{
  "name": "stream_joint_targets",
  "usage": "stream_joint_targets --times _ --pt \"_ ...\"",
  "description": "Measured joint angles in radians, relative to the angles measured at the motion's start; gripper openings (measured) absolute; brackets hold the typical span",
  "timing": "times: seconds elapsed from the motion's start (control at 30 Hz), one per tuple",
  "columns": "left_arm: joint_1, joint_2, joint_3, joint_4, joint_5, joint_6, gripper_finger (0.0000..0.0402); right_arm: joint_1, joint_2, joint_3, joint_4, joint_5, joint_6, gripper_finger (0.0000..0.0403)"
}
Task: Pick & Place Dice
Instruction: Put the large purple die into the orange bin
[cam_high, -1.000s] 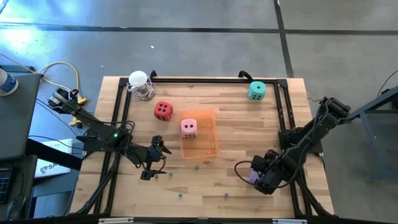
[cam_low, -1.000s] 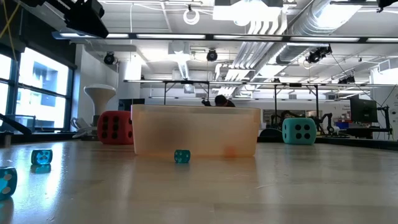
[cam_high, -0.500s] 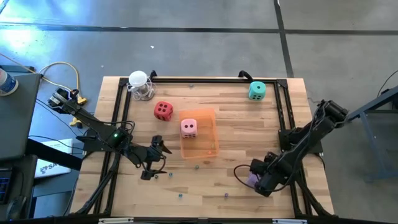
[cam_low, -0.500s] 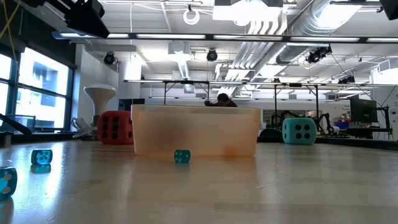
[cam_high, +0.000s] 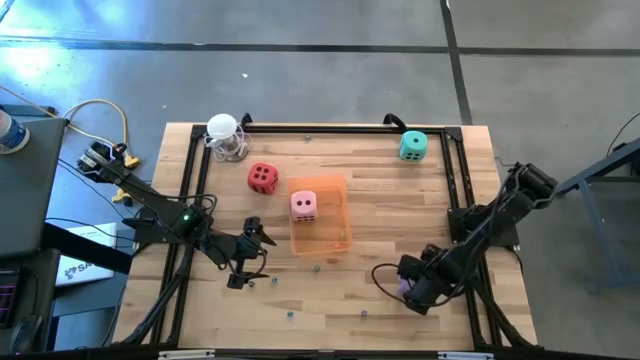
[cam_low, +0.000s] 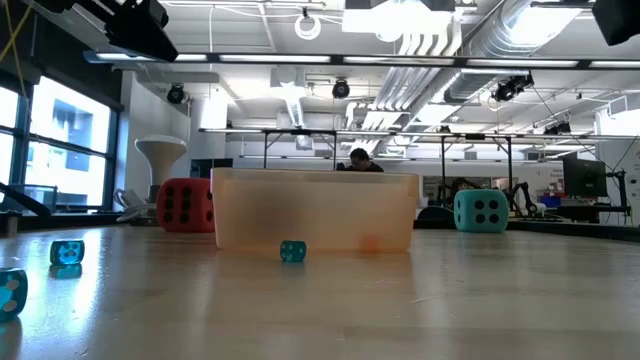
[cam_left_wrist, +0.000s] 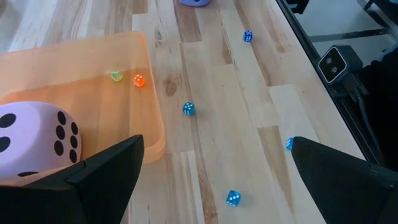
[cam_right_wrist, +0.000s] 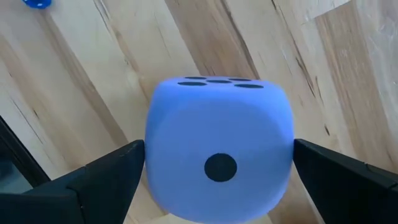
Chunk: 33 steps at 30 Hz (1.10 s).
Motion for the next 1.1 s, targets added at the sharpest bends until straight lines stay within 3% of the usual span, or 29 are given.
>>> stream_joint_targets --times 1.1 --pt "0.000 0.000 0.000 0.000 -0.012 0.000 0.0399 -0.002 0.021 -0.001 0.103 -0.015 -0.021 0.0398"
